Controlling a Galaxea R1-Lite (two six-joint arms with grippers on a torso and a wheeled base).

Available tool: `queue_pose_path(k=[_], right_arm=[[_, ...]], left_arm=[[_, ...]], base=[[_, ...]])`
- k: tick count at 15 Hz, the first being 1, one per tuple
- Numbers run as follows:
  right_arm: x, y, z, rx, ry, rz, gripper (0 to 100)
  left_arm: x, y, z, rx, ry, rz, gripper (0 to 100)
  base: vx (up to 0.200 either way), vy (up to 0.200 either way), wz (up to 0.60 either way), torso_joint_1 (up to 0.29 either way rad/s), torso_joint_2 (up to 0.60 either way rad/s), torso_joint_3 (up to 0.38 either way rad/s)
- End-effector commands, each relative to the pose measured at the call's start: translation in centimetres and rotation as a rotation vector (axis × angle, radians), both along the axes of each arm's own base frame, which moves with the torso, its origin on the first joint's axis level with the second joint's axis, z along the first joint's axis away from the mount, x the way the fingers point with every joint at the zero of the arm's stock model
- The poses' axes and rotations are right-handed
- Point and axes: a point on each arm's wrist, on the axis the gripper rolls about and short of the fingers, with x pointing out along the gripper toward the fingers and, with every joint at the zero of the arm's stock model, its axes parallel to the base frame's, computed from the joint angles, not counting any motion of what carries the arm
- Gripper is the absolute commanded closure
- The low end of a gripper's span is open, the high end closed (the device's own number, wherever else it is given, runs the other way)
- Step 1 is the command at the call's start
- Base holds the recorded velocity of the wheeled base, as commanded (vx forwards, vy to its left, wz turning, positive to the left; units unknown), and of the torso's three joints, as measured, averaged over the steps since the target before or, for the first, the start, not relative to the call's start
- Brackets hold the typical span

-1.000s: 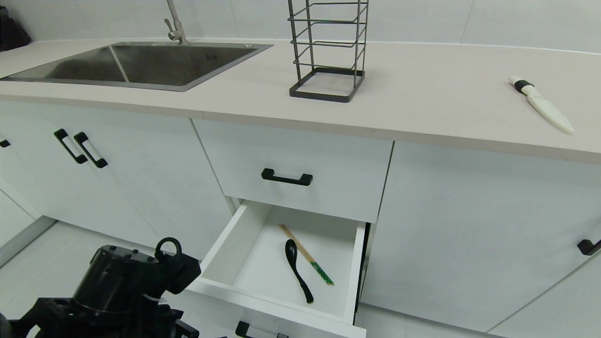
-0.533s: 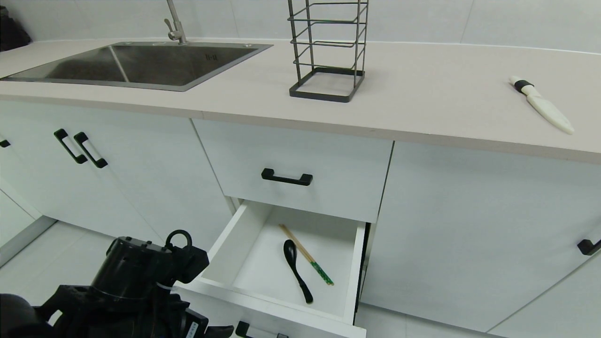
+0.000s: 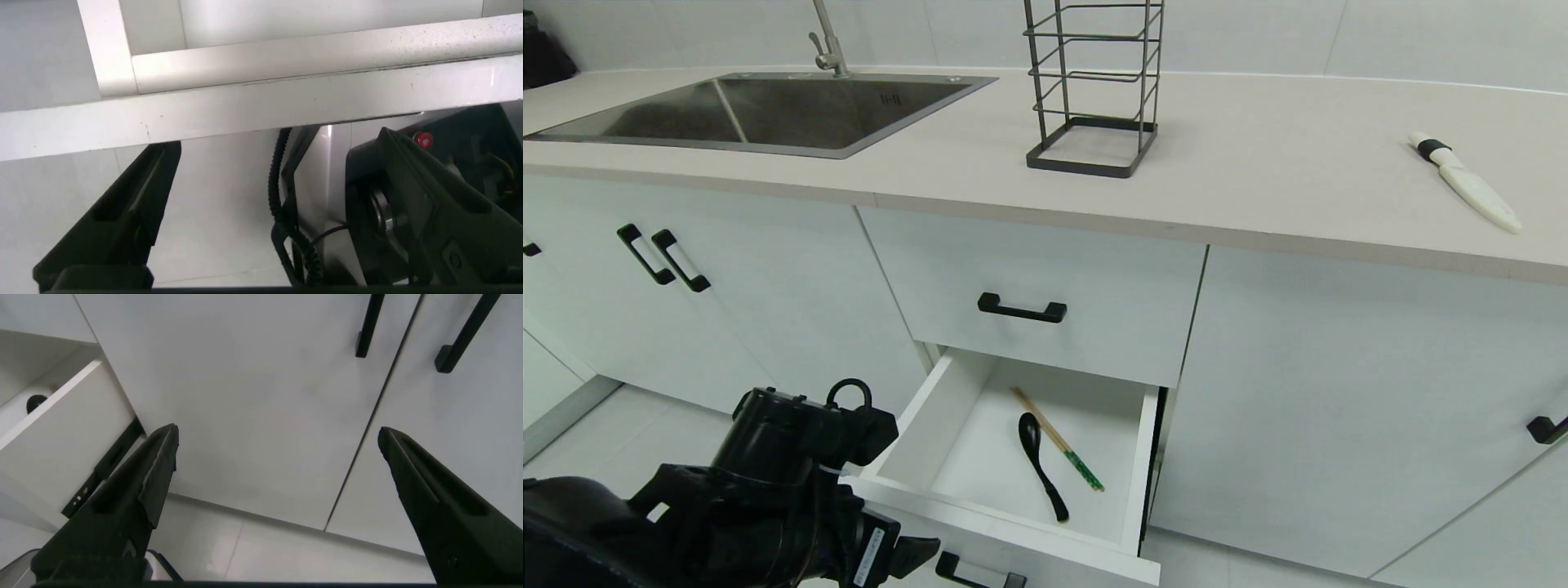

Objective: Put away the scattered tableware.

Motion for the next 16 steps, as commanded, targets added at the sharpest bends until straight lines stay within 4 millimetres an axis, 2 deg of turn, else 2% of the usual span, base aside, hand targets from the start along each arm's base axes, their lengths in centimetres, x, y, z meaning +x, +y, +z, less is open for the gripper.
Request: queue_pose_path(k=[1, 9, 16], right_arm=[[0.0, 0.0, 0.0, 0.000, 0.002, 0.001, 0], [0.0, 0.0, 0.0, 0.000, 0.002, 0.001, 0], [0.0, 0.0, 0.0, 0.000, 0.002, -0.001, 0]], left_arm=[[0.8, -0.3, 0.1, -0.003, -0.011, 0.003, 0], [2.6, -0.7, -0.4, -0.007, -0.043, 0.019, 0], [4.4, -1.4, -0.9, -0.052, -0.156, 0.017, 0]], base=[[0.000, 0.000, 0.00, 0.000, 0.00, 0.000], [0.000, 0.000, 0.00, 0.000, 0.00, 0.000], [0.000, 0.000, 0.00, 0.000, 0.00, 0.000]])
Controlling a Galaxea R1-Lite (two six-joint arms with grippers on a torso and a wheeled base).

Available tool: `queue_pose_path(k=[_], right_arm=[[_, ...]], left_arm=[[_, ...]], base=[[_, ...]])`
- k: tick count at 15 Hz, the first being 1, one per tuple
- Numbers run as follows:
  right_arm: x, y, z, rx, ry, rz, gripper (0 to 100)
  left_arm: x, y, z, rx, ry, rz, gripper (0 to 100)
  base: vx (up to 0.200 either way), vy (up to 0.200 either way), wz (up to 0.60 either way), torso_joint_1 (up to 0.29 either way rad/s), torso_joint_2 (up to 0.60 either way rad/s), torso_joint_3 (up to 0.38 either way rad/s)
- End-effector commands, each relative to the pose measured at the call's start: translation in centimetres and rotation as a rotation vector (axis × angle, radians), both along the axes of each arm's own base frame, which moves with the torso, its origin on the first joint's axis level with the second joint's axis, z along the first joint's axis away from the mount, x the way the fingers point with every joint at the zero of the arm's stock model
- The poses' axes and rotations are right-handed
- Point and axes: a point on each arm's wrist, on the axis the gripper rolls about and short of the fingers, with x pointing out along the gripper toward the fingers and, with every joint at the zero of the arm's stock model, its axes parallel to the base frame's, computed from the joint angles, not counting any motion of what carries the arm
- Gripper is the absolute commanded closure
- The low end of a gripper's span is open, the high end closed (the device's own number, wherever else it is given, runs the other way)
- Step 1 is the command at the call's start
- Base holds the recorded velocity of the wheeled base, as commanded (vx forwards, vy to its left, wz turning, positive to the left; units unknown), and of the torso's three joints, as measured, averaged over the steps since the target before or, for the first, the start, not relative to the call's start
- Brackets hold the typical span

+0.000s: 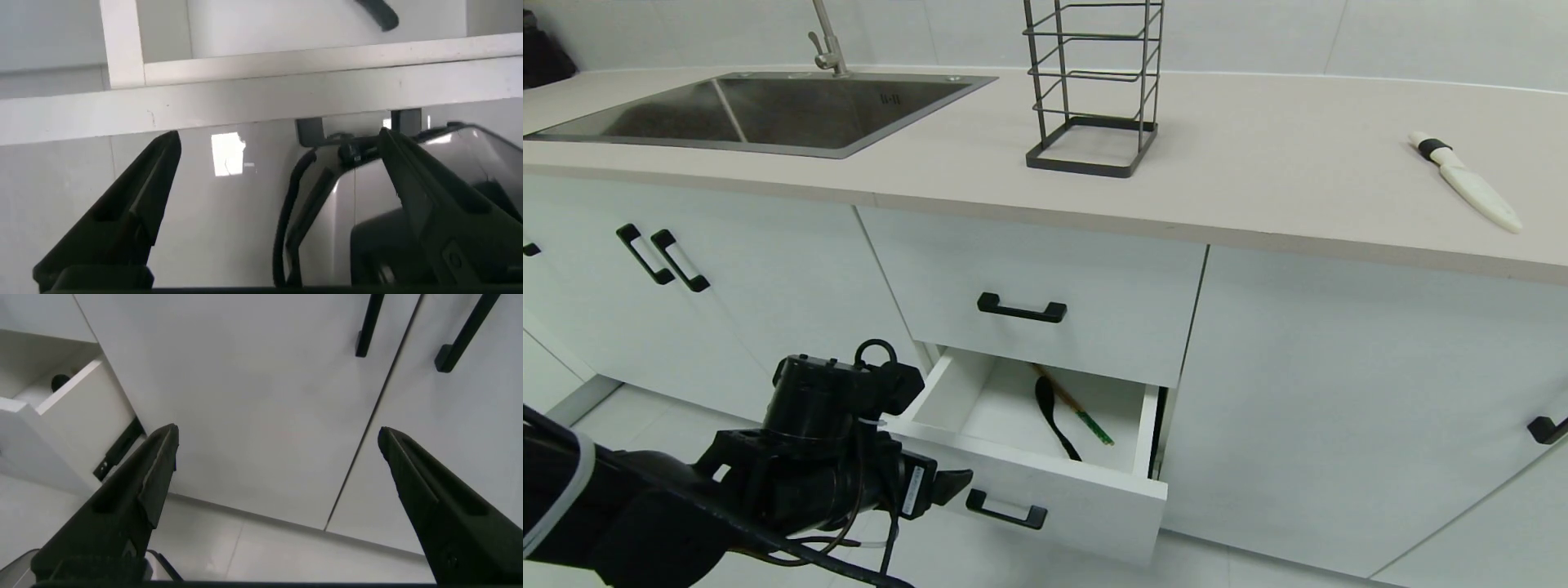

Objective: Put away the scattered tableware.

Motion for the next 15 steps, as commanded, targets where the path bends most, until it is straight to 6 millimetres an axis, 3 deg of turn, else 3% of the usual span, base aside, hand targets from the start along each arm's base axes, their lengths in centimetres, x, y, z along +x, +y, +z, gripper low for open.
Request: queue_pose_path(k=[1, 10, 15], right_arm=[[0.0, 0.0, 0.0, -0.001, 0.002, 0.001, 0], [0.0, 0.0, 0.0, 0.001, 0.002, 0.000, 0], [0.0, 0.0, 0.0, 0.001, 0.002, -0.002, 0]], left_arm=[[0.4, -0.1, -0.5, 0.000, 0.001, 0.001, 0], [3.5, -1.2, -2.1, -0.060, -0.176, -0.001, 0], [4.7, -1.5, -1.9, -0.090, -0.247, 0.003, 0]], base=[[0.000, 0.000, 0.00, 0.000, 0.00, 0.000], [0.000, 0.000, 0.00, 0.000, 0.00, 0.000], [0.000, 0.000, 0.00, 0.000, 0.00, 0.000]])
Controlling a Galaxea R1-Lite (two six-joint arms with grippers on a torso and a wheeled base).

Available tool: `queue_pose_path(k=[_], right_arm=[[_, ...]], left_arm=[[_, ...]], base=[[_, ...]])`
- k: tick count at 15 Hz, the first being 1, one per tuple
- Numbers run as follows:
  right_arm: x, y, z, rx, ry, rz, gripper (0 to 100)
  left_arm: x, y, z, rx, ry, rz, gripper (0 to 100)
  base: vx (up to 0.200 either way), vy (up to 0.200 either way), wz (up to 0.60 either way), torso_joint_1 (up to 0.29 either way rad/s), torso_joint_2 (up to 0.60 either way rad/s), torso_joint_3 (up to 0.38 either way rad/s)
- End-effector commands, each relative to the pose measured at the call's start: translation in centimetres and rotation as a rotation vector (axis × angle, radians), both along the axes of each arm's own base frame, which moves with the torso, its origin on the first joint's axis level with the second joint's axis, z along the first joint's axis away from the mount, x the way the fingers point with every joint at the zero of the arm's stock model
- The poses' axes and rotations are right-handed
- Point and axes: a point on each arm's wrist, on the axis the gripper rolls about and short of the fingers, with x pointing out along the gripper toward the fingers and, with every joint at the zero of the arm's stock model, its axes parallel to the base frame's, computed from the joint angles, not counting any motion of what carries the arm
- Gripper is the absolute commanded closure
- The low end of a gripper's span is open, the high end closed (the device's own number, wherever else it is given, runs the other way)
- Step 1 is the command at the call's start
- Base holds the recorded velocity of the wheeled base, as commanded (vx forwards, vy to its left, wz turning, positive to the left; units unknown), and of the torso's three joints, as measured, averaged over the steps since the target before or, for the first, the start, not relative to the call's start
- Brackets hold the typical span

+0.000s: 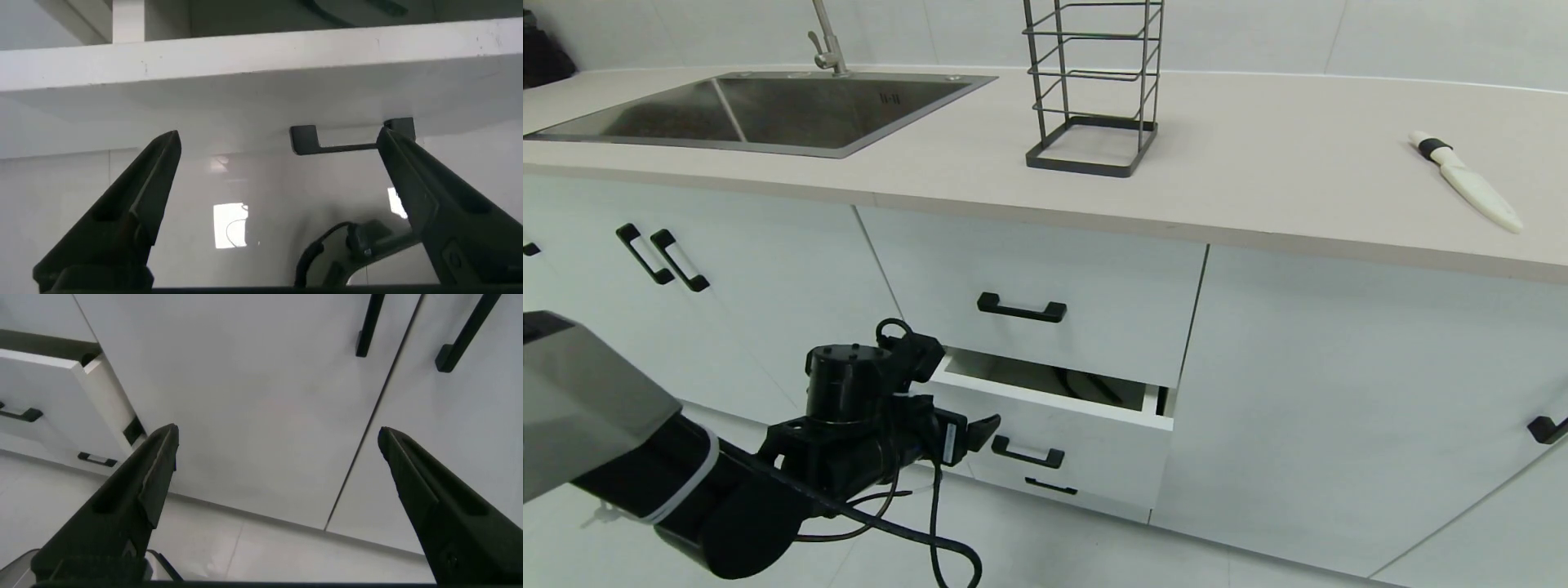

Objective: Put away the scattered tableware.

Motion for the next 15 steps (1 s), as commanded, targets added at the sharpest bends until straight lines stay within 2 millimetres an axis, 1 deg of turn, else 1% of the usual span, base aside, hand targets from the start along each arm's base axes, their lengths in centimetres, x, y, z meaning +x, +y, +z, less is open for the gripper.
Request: queue_pose_path(k=[1, 2, 5, 7, 9, 10, 11, 13, 15], right_arm=[[0.0, 0.0, 0.0, 0.000, 0.002, 0.001, 0], [0.0, 0.0, 0.0, 0.000, 0.002, 0.000, 0], [0.0, 0.0, 0.0, 0.000, 0.002, 0.000, 0], [0.0, 0.0, 0.0, 0.000, 0.002, 0.000, 0], [0.0, 0.0, 0.0, 0.000, 0.002, -0.002, 0], [0.0, 0.0, 0.0, 0.000, 0.002, 0.000, 0], [0.0, 0.0, 0.0, 0.000, 0.002, 0.000, 0], [0.0, 0.0, 0.0, 0.000, 0.002, 0.000, 0], [0.0, 0.0, 0.0, 0.000, 0.002, 0.000, 0]], left_arm=[[1.0, -0.3, -0.4, -0.010, -0.026, 0.003, 0], [1.6, -0.5, -0.5, -0.025, -0.060, 0.003, 0], [2.1, -0.6, -0.8, -0.035, -0.085, 0.004, 0], [2.3, -0.4, -0.6, -0.039, -0.094, 0.008, 0], [3.1, -0.4, -0.4, -0.054, -0.123, 0.006, 0], [3.1, -0.4, -0.4, -0.056, -0.123, 0.003, 0], [3.0, -0.4, -0.6, -0.056, -0.119, 0.004, 0], [2.0, 0.0, -0.6, -0.049, -0.103, 0.004, 0], [0.7, 0.4, 0.1, -0.055, -0.122, 0.003, 0]], base=[[0.000, 0.000, 0.00, 0.000, 0.00, 0.000], [0.000, 0.000, 0.00, 0.000, 0.00, 0.000], [0.000, 0.000, 0.00, 0.000, 0.00, 0.000], [0.000, 0.000, 0.00, 0.000, 0.00, 0.000], [0.000, 0.000, 0.00, 0.000, 0.00, 0.000], [0.000, 0.000, 0.00, 0.000, 0.00, 0.000], [0.000, 0.000, 0.00, 0.000, 0.00, 0.000], [0.000, 0.000, 0.00, 0.000, 0.00, 0.000], [0.000, 0.000, 0.00, 0.000, 0.00, 0.000]])
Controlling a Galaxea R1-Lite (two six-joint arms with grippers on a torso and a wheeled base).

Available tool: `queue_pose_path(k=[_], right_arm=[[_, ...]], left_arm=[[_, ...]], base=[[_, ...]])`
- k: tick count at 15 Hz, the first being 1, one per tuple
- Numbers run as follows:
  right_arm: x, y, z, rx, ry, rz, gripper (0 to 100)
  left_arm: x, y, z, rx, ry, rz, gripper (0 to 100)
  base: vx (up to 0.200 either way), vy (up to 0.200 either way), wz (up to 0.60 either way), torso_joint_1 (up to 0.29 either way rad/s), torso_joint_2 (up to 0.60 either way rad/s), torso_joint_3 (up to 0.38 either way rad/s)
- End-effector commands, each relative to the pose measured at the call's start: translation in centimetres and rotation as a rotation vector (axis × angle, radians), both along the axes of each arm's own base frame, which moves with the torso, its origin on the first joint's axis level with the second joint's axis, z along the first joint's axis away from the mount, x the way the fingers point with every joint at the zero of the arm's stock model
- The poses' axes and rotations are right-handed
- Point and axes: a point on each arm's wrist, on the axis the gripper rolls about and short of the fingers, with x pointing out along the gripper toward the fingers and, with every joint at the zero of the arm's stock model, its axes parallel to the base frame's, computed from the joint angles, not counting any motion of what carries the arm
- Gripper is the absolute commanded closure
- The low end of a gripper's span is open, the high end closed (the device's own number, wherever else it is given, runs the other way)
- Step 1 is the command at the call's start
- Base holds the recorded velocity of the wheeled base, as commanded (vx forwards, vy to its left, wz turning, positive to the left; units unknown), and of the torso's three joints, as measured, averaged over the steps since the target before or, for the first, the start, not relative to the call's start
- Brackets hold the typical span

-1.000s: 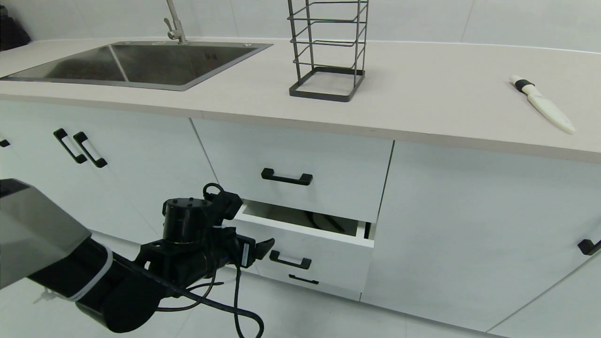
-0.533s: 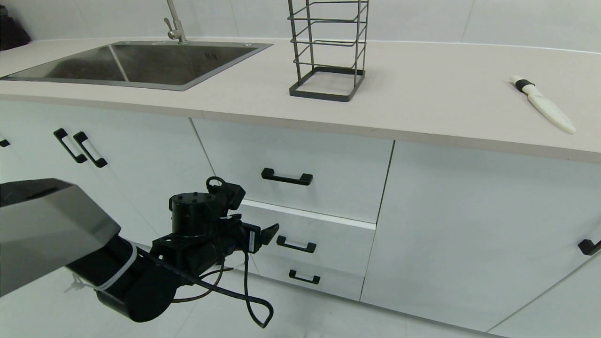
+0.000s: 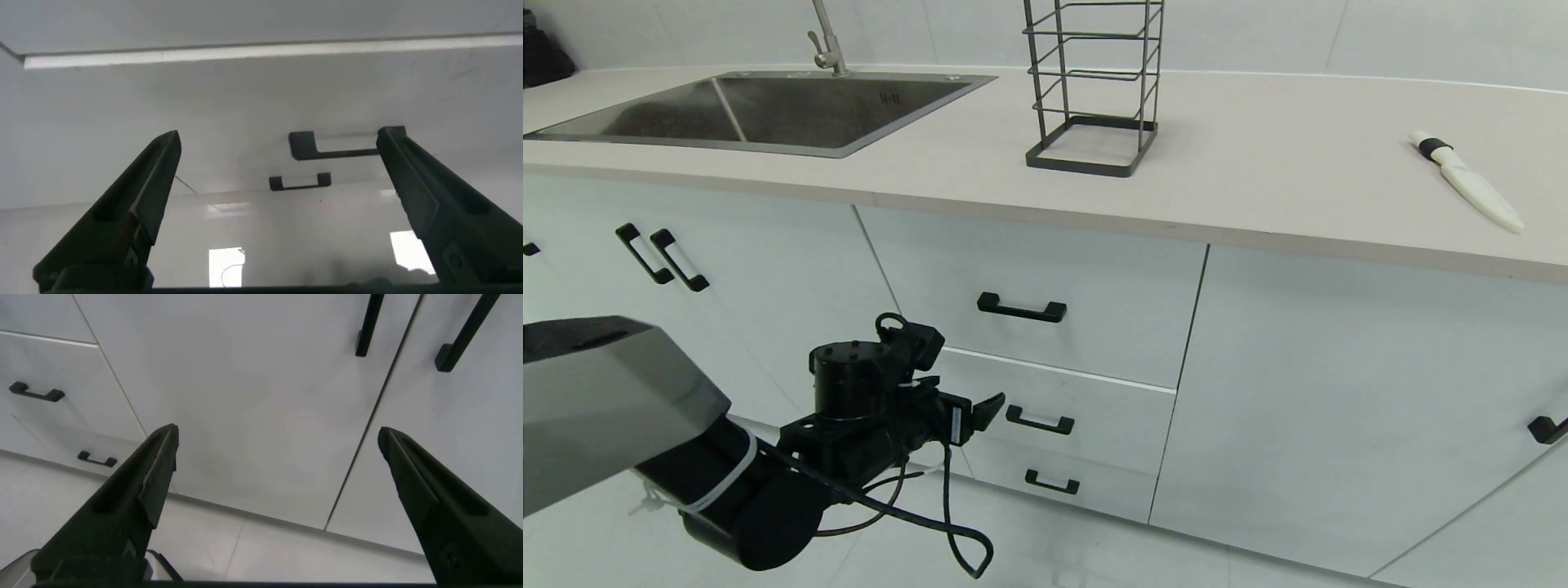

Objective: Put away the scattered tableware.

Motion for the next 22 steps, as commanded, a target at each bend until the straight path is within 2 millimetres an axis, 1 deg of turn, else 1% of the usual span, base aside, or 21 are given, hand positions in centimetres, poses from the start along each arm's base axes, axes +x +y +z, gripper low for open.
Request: queue_pose_path(k=[1, 3, 4, 5, 6, 7, 8, 9, 10, 11, 12, 13, 15, 17, 18, 19, 20, 22], right_arm=[[0.0, 0.0, 0.0, 0.000, 0.002, 0.001, 0], [0.0, 0.0, 0.0, 0.000, 0.000, 0.001, 0], [0.0, 0.0, 0.0, 0.000, 0.000, 0.001, 0], [0.0, 0.0, 0.0, 0.000, 0.000, 0.001, 0], [0.0, 0.0, 0.0, 0.000, 0.000, 0.002, 0], [0.0, 0.0, 0.0, 0.000, 0.000, 0.001, 0], [0.0, 0.0, 0.0, 0.000, 0.002, 0.001, 0], [0.0, 0.0, 0.0, 0.000, 0.000, -0.001, 0], [0.0, 0.0, 0.0, 0.000, 0.002, 0.001, 0], [0.0, 0.0, 0.0, 0.000, -0.001, 0.001, 0], [0.0, 0.0, 0.0, -0.002, 0.000, 0.002, 0], [0.0, 0.0, 0.0, -0.003, -0.001, 0.002, 0], [0.0, 0.0, 0.0, -0.002, 0.002, 0.001, 0], [0.0, 0.0, 0.0, -0.002, 0.000, 0.001, 0], [0.0, 0.0, 0.0, -0.002, 0.000, 0.001, 0], [0.0, 0.0, 0.0, -0.002, 0.000, 0.001, 0], [0.0, 0.0, 0.0, 0.000, 0.000, 0.001, 0], [0.0, 0.0, 0.0, 0.000, 0.000, 0.001, 0]], left_arm=[[-1.7, 0.6, 1.4, -0.015, -0.035, 0.000, 0], [-4.8, 1.6, 2.9, -0.034, -0.064, -0.017, 0], [-8.3, 2.7, 4.4, -0.050, -0.095, -0.031, 0], [-10.5, 3.5, 5.4, -0.060, -0.131, -0.036, 0], [-14.2, 4.8, 6.9, -0.088, -0.212, -0.039, 0], [-16.5, 5.7, 7.6, -0.106, -0.266, -0.040, 0], [-17.1, 5.9, 7.8, -0.109, -0.281, -0.040, 0], [-21.4, 7.5, 8.0, -0.112, -0.359, -0.041, 0], [-22.6, 7.9, 7.9, -0.099, -0.374, -0.040, 0], [-24.9, 9.0, 7.6, -0.062, -0.405, 0.001, 0], [-26.0, 9.5, 7.2, -0.045, -0.424, 0.022, 0], [-27.9, 10.1, 6.4, -0.026, -0.437, 0.050, 0], [-30.3, 10.7, 4.3, -0.011, -0.413, 0.100, 0], [-31.6, 11.0, 2.3, 0.000, -0.353, 0.119, 0], [-32.2, 11.1, 0.9, 0.001, -0.288, 0.135, 0], [-32.2, 11.0, 0.9, -0.019, -0.276, 0.142, 0], [-32.2, 11.0, 0.9, -0.020, -0.278, 0.187, 0], [-32.3, 11.0, 0.9, 0.038, -0.304, 0.301, 0]], base=[[0.000, 0.000, 0.00, 0.000, 0.00, 0.000], [0.000, 0.000, 0.00, 0.000, 0.00, 0.000], [0.000, 0.000, 0.00, 0.000, 0.00, 0.000], [0.000, 0.000, 0.00, 0.000, 0.00, 0.000], [0.000, 0.000, 0.00, 0.000, 0.00, 0.000], [0.000, 0.000, 0.00, 0.000, 0.00, 0.000], [0.000, 0.000, 0.00, 0.000, 0.00, 0.000], [0.000, 0.000, 0.00, 0.000, 0.00, 0.000], [0.000, 0.000, 0.00, 0.000, 0.00, 0.000], [0.000, 0.000, 0.00, 0.000, 0.00, 0.000], [0.000, 0.000, 0.00, 0.000, 0.00, 0.000], [0.000, 0.000, 0.00, 0.000, 0.00, 0.000], [0.000, 0.000, 0.00, 0.000, 0.00, 0.000], [0.000, 0.000, 0.00, 0.000, 0.00, 0.000], [0.000, 0.000, 0.00, 0.000, 0.00, 0.000], [0.000, 0.000, 0.00, 0.000, 0.00, 0.000], [0.000, 0.000, 0.00, 0.000, 0.00, 0.000], [0.000, 0.000, 0.00, 0.000, 0.00, 0.000]])
